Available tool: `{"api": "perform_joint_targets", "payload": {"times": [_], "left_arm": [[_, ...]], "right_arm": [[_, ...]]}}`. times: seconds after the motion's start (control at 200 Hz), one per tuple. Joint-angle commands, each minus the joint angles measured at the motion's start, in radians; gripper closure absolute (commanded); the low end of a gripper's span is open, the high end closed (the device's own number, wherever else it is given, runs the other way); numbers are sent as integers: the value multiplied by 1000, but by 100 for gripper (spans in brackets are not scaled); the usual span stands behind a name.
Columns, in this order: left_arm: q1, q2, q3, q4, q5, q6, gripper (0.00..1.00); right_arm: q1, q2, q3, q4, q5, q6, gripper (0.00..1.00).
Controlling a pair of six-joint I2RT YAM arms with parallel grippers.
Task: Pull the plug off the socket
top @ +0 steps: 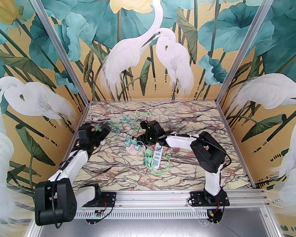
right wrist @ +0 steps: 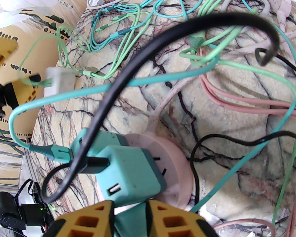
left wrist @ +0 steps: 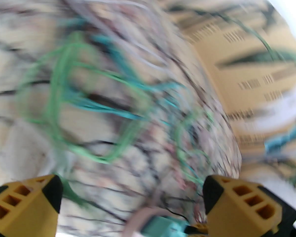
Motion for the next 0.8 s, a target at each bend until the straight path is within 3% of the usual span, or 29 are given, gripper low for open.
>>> {"api": "perform_joint_targets", "payload": {"times": [0.0, 0.18, 0.43, 0.515, 0.645, 0.795], "left_arm": [[-9, 24, 29, -4, -34, 8, 0], [-9, -40, 11, -58, -87, 40, 0], [-8, -246, -157, 171, -51, 38, 1], [-23, -250, -150, 146, -21, 66, 3], [-124, -241, -127, 55, -48, 140, 11], [-320, -241, -144, 9, -189, 256, 14]], "right_arm": [[-6, 65, -58, -214, 132, -30, 71], [-6, 64, -60, -214, 129, -33, 71], [-6, 65, -60, -211, 130, -31, 71], [-6, 62, -59, -211, 133, -32, 71], [-6, 65, -57, -210, 130, -31, 71], [-5, 67, -56, -209, 128, -29, 71]]}}
